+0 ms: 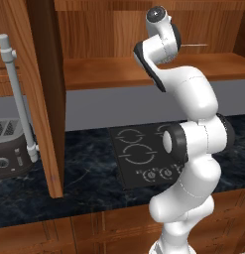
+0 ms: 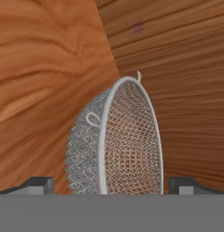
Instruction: Open the cabinet and setup a tea strainer by placing it in the bowl upright.
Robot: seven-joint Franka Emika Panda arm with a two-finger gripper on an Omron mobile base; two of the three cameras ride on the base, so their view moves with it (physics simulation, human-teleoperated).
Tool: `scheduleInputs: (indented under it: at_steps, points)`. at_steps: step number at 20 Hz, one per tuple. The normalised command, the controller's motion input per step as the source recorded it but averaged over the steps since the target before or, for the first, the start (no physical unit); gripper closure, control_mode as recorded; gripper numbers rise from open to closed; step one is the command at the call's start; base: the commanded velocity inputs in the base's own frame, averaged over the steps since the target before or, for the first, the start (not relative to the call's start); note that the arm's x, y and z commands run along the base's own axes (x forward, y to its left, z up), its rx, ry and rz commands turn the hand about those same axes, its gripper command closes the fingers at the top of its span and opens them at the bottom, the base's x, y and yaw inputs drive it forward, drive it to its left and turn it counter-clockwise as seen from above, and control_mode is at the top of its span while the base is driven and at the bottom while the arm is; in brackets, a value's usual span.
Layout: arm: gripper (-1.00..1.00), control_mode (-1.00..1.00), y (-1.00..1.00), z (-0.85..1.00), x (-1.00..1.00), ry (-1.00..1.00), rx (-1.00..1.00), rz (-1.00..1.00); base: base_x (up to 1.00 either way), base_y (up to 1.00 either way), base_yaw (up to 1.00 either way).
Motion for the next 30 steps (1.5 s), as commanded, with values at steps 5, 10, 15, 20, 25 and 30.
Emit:
scheduleInputs:
  at_steps: [5,10,15,20,25,30]
  points:
    - [-1.0,-1.0,0.0,0.0,0.0,0.0,0.0,0.0,0.0,0.0,0.0]
    - [-1.0,-1.0,0.0,-0.03,0.02,0.03,0.0,0.0,0.0,0.0,0.0]
    - [-1.0,-1.0,0.0,-0.11,0.02,0.05,0.0,0.0,0.0,0.0,0.0]
    - [-1.0,-1.0,0.0,-0.09,0.0,0.01,0.0,0.0,0.0,0.0,0.0]
    - [-1.0,-1.0,0.0,0.0,0.0,0.0,0.0,0.0,0.0,0.0,0.0]
    - [1.0,-1.0,0.0,0.0,0.0,0.0,0.0,0.0,0.0,0.0,0.0]
